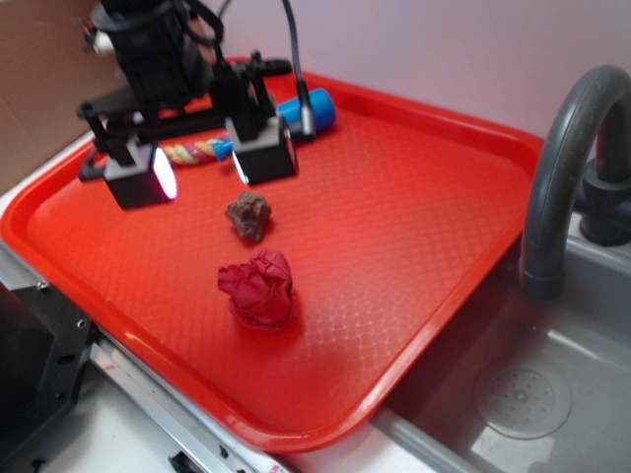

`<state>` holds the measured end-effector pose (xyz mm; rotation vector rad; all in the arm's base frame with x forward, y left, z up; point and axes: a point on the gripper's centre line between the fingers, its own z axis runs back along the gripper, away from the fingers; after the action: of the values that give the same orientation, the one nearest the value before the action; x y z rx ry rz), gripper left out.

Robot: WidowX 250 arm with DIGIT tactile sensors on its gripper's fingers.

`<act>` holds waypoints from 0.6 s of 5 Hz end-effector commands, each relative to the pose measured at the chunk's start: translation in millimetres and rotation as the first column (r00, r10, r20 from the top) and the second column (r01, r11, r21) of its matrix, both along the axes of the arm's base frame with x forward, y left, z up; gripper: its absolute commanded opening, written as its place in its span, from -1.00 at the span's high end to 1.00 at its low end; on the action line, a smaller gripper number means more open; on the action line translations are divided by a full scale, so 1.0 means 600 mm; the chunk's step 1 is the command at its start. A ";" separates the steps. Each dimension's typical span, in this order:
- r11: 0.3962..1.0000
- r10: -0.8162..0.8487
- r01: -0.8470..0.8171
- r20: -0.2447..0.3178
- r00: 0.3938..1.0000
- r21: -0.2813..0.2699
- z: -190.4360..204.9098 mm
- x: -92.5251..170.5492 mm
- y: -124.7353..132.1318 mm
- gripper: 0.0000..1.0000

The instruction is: Grab the red paper.

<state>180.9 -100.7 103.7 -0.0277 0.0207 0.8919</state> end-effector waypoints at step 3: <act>0.976 -0.149 0.143 -0.020 0.989 -0.164 -0.105 0.007 -0.037 -1.00</act>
<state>179.9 -126.6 36.7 -0.1466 0.1413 0.7463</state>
